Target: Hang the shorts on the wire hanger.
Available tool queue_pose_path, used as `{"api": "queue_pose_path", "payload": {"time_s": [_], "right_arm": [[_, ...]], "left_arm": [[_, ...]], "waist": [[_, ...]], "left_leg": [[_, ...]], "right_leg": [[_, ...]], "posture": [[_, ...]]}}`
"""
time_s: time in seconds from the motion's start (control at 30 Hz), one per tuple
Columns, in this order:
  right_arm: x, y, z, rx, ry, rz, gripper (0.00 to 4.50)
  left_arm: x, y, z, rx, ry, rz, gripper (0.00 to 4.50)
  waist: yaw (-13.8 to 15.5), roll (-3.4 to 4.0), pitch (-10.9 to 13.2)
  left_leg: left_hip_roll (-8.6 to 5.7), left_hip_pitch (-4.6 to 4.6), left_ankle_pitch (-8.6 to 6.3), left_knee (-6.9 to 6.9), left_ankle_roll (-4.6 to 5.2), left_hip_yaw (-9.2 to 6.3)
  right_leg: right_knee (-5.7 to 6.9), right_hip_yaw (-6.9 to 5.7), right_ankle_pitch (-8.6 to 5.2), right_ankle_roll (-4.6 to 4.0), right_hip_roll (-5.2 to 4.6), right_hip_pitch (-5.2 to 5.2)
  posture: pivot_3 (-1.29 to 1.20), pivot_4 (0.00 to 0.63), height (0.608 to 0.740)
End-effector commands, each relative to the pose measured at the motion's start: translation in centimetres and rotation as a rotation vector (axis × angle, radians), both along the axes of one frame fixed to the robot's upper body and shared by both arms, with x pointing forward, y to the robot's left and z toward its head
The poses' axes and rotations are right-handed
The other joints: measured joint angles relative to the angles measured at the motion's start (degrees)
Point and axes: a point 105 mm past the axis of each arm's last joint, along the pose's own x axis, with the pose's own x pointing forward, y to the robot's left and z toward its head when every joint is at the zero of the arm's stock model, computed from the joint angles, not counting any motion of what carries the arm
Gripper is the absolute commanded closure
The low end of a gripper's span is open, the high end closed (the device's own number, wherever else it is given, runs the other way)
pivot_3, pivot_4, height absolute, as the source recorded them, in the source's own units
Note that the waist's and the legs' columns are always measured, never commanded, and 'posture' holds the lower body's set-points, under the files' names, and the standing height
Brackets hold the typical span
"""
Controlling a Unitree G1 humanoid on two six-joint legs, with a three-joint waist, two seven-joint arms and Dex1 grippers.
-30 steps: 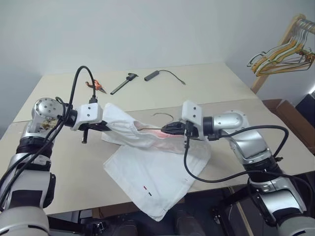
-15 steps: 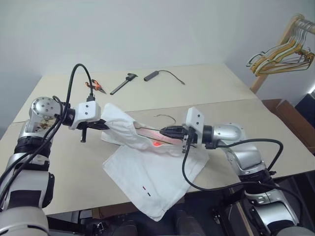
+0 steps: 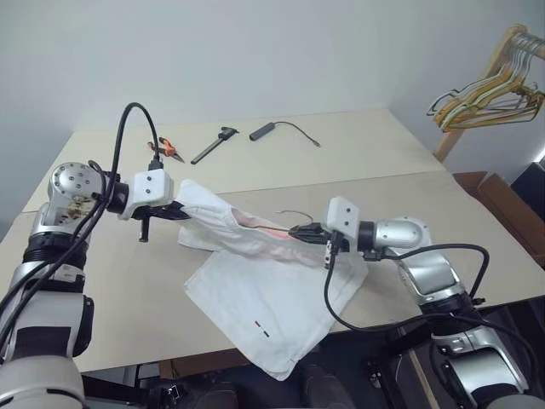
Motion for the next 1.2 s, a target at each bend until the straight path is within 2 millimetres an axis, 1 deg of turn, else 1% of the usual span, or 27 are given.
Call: {"api": "queue_pose_path", "payload": {"time_s": [0.03, 0.13, 0.33, 0.47, 0.57, 0.67, 0.8, 0.93, 1.07, 1.13, 1.2], "right_arm": [[-0.4, 0.2, 3.4, 0.026, -0.048, 0.044, 4.5], [-0.9, 0.5, 4.4, 0.021, -0.033, 0.082, 4.5], [-1.2, 0.5, 5.5, -0.005, 0.033, 0.098, 4.5], [-1.1, 0.6, 5.2, -0.058, 0.072, 0.083, 4.5], [-0.6, 0.9, 4.9, -0.091, 0.084, 0.06, 4.5], [-0.3, 1.1, 4.6, -0.109, 0.089, 0.055, 4.5], [-0.2, 1.3, 4.8, -0.101, 0.09, 0.048, 4.5], [0.1, 1.1, 5.2, -0.086, 0.087, 0.034, 4.5], [0.3, 0.8, 6.1, -0.046, 0.094, 0.016, 4.5], [0.3, 0.8, 6.4, -0.033, 0.095, 0.013, 4.5], [0.3, 0.8, 6.7, -0.023, 0.094, 0.014, 4.5]], "left_arm": [[-0.3, 0.2, 0.6, -0.016, -0.035, 0.002, 4.47], [-0.4, -0.2, -0.1, -0.019, -0.029, -0.002, 4.47], [-0.3, -0.7, -0.4, -0.021, -0.026, -0.01, 4.47], [0.1, -1.1, -0.5, -0.03, -0.04, -0.002, 4.47], [0.4, -2.0, -0.2, -0.062, -0.064, -0.016, 4.47], [0.5, -2.4, 0.1, -0.075, -0.073, -0.025, 4.47], [0.2, -2.1, 0.2, -0.063, -0.063, -0.035, 4.47], [-0.5, -1.2, -0.5, -0.017, -0.019, -0.04, 4.47], [-2.1, -0.6, -1.2, 0.018, 0.072, -0.08, 3.57], [-2.4, -0.6, -1.3, 0.019, 0.071, -0.084, 2.79], [-2.6, -0.3, -1.2, 0.026, 0.067, -0.078, 2.25]], "waist": [[-0.01, 0.0, 0.0], [0.06, 0.0, 0.0], [0.23, 0.0, 0.0], [0.16, 0.0, 0.0], [0.09, 0.0, 0.0], [-0.03, 0.0, 0.0], [-0.01, 0.0, 0.0], [-0.06, 0.0, 0.0], [-0.09, 0.0, 0.0], [-0.02, 0.0, 0.0], [0.03, 0.0, 0.0]], "left_leg": [[0.0, 0.01, 0.0, 0.0, 0.0, 0.0], [0.01, -0.02, 0.0, 0.0, 0.0, -0.01], [0.0, -0.05, 0.0, 0.01, 0.0, -0.02], [0.0, -0.05, 0.0, 0.01, 0.0, 0.0], [0.0, -0.04, 0.0, 0.01, 0.0, 0.0], [0.0, -0.04, 0.0, 0.01, 0.0, 0.0], [0.0, -0.05, 0.0, 0.0, 0.0, 0.0], [0.0, -0.06, 0.0, 0.01, 0.0, 0.0], [0.0, -0.05, 0.0, 0.0, 0.0, 0.0], [0.01, -0.06, 0.0, 0.0, 0.0, 0.0], [0.01, -0.06, 0.0, 0.0, 0.0, -0.01]], "right_leg": [[0.0, 0.0, 0.0, 0.0, 0.0, 0.0], [0.02, 0.0, 0.0, 0.0, 0.0, -0.01], [0.0, -0.03, 0.0, 0.0, -0.02, 0.01], [0.01, -0.03, 0.0, 0.0, -0.02, 0.0], [0.0, -0.03, 0.0, 0.0, -0.02, -0.01], [0.0, -0.03, 0.0, 0.0, -0.01, -0.02], [0.01, -0.02, 0.0, 0.0, -0.02, -0.03], [0.01, -0.02, 0.0, 0.0, -0.01, -0.04], [0.01, -0.02, 0.0, 0.0, -0.01, -0.03], [0.01, -0.02, 0.0, 0.0, -0.01, -0.03], [0.01, -0.03, 0.0, 0.0, -0.01, -0.03]], "posture": [[-0.01, 0.028, 0.74], [-0.02, 0.029, 0.74], [-0.03, 0.031, 0.74], [-0.04, 0.033, 0.74], [-0.04, 0.032, 0.74], [-0.03, 0.031, 0.74], [-0.03, 0.031, 0.74], [-0.03, 0.029, 0.74], [-0.03, 0.031, 0.74], [-0.04, 0.033, 0.74], [-0.04, 0.034, 0.74]]}}
